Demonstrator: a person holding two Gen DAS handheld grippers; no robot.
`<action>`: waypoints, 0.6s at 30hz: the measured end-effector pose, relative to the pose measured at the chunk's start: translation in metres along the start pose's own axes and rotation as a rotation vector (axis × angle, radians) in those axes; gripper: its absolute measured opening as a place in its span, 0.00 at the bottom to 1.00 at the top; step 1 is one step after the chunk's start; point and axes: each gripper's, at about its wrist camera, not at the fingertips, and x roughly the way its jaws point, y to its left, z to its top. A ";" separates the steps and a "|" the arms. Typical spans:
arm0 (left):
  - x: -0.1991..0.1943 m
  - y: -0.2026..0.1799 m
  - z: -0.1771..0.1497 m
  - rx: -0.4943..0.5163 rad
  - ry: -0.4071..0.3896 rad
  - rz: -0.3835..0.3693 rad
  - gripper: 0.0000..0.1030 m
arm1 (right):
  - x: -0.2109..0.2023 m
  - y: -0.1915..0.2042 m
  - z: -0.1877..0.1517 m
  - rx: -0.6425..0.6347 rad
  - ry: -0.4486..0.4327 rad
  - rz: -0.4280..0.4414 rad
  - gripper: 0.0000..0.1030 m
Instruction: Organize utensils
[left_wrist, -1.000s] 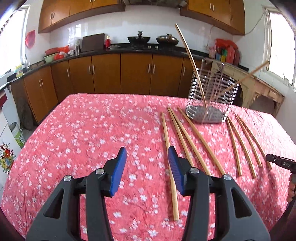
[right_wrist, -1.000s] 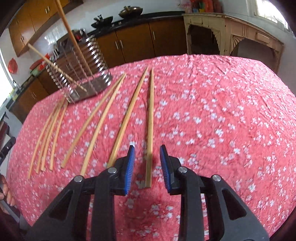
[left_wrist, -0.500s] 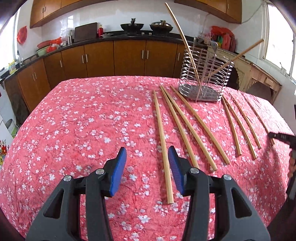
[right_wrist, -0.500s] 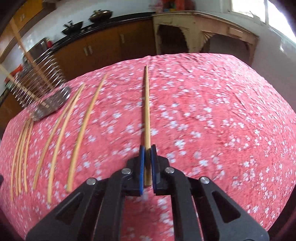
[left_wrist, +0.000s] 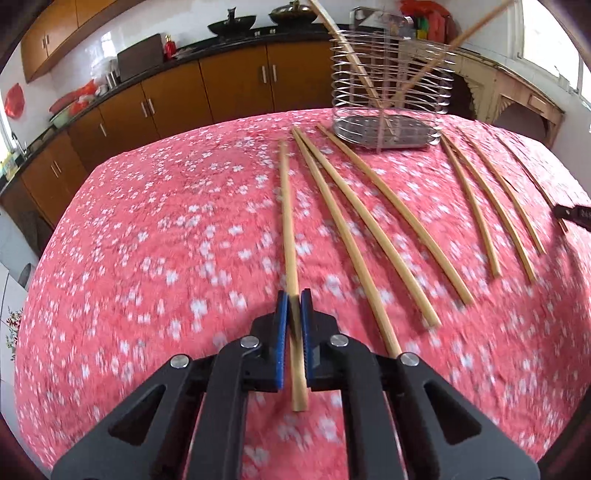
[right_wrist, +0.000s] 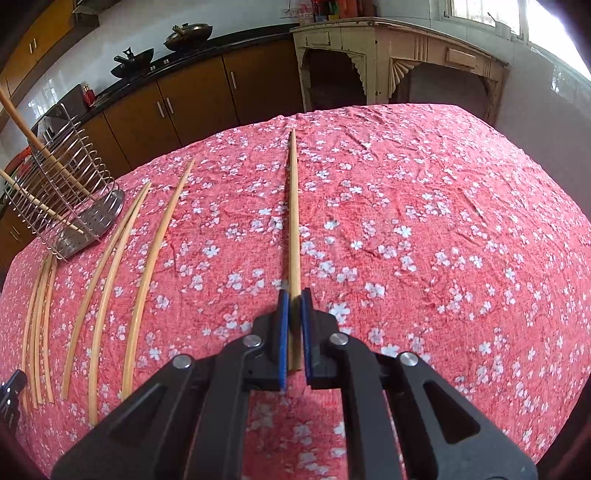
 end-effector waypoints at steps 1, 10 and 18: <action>0.005 0.003 0.005 -0.003 -0.001 0.016 0.07 | 0.002 0.000 0.002 -0.003 -0.001 -0.001 0.08; 0.028 0.042 0.028 -0.087 -0.009 0.027 0.07 | 0.011 -0.001 0.011 -0.029 -0.029 -0.016 0.08; 0.028 0.049 0.027 -0.106 -0.013 -0.022 0.14 | 0.013 -0.006 0.013 -0.003 -0.029 0.010 0.08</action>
